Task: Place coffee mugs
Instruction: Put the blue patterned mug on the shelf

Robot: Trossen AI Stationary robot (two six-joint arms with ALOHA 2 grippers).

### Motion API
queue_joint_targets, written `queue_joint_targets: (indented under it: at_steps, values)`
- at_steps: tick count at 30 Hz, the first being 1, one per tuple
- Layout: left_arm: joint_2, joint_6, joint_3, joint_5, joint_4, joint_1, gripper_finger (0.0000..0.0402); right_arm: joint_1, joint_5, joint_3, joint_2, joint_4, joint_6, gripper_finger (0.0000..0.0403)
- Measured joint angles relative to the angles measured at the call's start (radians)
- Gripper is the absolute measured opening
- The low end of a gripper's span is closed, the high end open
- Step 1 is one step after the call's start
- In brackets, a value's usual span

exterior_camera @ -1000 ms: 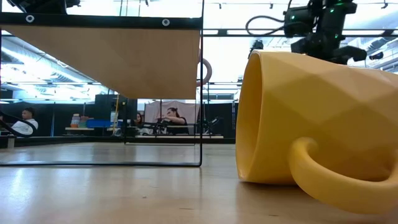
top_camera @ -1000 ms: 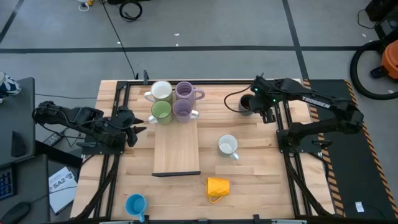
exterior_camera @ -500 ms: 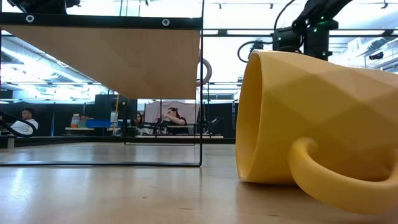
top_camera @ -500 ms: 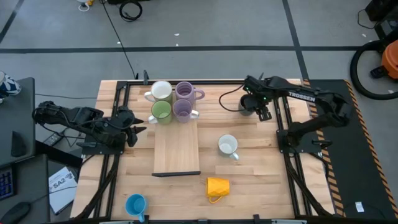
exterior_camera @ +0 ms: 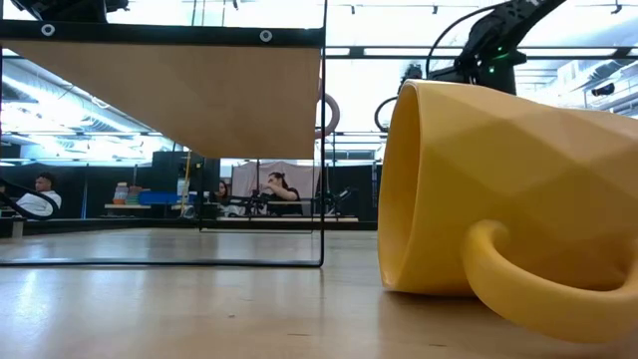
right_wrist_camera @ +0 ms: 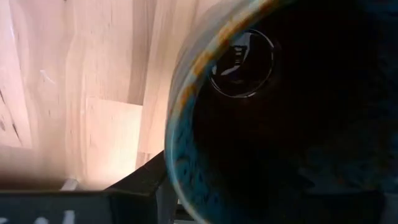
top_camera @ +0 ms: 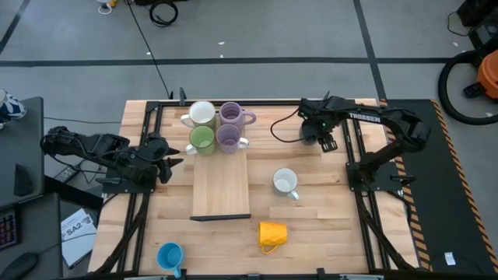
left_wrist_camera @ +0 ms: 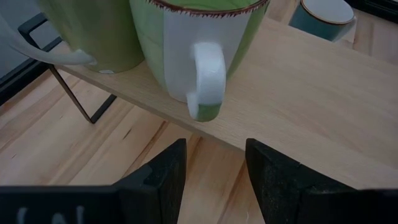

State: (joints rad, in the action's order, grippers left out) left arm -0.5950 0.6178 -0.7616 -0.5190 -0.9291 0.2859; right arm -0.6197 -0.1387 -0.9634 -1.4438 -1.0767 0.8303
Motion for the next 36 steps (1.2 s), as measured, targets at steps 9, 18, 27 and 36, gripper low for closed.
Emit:
queue_joint_targets:
  at_steps: [9, 18, 27, 36]
  values:
    - [0.000, 0.000, 0.000, 0.000, 0.000, 0.000, 0.0172, 0.002, 0.021, 0.000, -0.024, -0.001, -0.004, 0.0092]
    - [0.000, -0.001, 0.000, 0.000, 0.001, 0.000, 0.0172, 0.003, 0.121, -0.001, -0.026, -0.005, -0.255, 0.0043]
    - [0.000, -0.001, 0.000, 0.000, 0.001, 0.000, 0.0172, 0.057, 0.138, -0.005, -0.024, -0.016, -0.569, 0.0046]
    - [0.000, -0.001, 0.000, 0.000, 0.000, 0.000, 0.0172, 0.159, 0.213, -0.143, -0.024, -0.136, -0.746, 0.0044]
